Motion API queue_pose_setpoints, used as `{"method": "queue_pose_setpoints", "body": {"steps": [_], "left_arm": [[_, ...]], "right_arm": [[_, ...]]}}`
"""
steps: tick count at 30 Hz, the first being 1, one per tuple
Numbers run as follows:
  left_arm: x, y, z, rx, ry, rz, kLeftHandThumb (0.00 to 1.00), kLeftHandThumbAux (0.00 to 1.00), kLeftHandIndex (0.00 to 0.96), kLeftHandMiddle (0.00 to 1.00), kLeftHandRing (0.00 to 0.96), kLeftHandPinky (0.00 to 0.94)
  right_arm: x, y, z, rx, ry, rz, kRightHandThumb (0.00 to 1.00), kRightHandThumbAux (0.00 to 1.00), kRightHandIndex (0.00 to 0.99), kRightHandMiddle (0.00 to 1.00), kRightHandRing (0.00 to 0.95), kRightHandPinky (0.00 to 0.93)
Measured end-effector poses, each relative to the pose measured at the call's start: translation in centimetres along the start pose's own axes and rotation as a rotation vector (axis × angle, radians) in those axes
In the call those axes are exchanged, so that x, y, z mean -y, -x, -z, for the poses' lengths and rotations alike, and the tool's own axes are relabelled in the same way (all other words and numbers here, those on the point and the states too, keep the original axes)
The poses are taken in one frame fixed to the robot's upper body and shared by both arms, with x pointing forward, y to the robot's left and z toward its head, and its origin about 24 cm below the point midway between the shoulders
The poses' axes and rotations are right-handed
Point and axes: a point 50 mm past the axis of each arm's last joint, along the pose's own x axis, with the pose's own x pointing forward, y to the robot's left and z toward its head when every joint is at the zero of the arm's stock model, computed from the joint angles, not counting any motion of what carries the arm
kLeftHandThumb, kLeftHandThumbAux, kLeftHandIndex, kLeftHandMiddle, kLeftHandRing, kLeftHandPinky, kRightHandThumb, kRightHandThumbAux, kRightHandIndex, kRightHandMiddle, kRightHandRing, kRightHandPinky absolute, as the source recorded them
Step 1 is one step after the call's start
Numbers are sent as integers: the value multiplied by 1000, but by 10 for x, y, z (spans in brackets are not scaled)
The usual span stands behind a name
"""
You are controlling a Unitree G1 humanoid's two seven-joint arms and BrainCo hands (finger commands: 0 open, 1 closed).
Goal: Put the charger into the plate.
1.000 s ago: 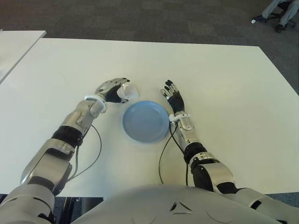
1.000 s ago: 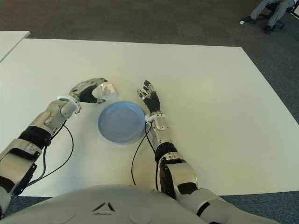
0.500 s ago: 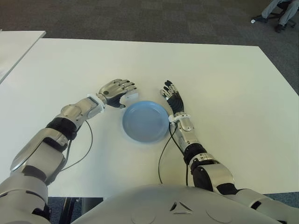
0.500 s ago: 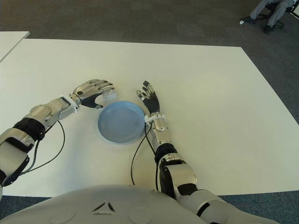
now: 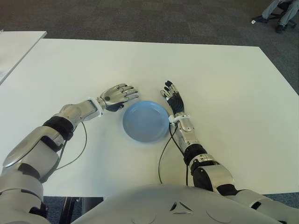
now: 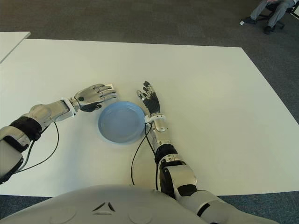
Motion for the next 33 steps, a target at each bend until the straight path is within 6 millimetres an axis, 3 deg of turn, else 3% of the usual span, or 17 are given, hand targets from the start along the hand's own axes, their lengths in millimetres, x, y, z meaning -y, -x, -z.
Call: {"method": "queue_pose_setpoints", "body": {"steps": [17,33], "left_arm": [[4,12,8,9,-101,59,0,751,0,0,0,0],[11,30,10,-40,115,70,0,722,0,0,0,15]], "right_arm": [[1,0,-1,-1,-4,6,0,633,43,78,55,61],[3,0,-1,-3,-6,10,0,639,56,94,68,71]]}}
